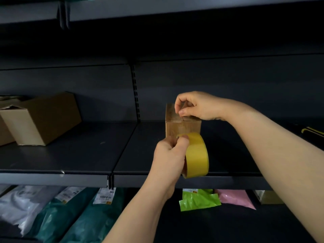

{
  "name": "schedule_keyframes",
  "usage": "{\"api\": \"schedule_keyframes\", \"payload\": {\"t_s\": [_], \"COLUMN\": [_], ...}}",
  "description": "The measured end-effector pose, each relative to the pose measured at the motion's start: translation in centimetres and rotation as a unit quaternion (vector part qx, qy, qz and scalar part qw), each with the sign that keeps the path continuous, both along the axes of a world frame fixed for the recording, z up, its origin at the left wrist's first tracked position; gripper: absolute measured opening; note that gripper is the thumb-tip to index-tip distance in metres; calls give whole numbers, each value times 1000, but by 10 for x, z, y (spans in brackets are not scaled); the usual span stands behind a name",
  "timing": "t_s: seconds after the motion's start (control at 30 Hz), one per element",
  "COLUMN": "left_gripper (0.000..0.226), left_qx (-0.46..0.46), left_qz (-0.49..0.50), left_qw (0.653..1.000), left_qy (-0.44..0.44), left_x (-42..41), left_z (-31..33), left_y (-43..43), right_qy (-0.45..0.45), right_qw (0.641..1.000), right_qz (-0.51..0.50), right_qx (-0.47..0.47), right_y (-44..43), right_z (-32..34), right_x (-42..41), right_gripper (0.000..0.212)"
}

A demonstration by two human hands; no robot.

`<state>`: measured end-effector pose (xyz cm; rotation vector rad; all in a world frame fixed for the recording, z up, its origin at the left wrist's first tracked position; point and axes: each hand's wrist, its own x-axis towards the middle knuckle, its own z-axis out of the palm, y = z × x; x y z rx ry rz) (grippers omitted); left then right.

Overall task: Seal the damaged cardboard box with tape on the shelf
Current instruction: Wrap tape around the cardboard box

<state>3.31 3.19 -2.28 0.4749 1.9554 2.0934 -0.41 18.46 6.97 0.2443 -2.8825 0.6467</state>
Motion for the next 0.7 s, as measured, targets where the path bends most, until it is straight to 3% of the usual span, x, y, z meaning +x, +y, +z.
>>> {"api": "schedule_keyframes", "payload": {"t_s": [0.1, 0.17, 0.3, 0.43, 0.63, 0.7], "left_gripper": [50, 59, 64, 62, 53, 39], "left_qx": [3, 2, 5, 6, 15, 16], "left_qz": [-5, -4, -1, 1, 15, 21], "left_qw": [1000, 1000, 1000, 1000, 1000, 1000], "left_qy": [-4, -9, -10, -11, -15, -11], "left_x": [-1, -2, -3, -2, -4, -6], "left_z": [1, 2, 2, 1, 0, -2], "left_y": [0, 0, 0, 1, 1, -1], "right_qy": [-2, 3, 18, 58, 145, 161], "right_qw": [1000, 1000, 998, 998, 989, 987], "right_qz": [3, -3, -20, -29, 10, 20], "right_qx": [-1, -13, -58, -25, -30, -4], "right_y": [0, 0, 4, 7, 9, 12], "right_z": [0, -3, -9, -10, -25, -29], "right_x": [-3, -6, -13, -14, -10, -4], "right_gripper": [7, 8, 22, 34, 7, 15]}}
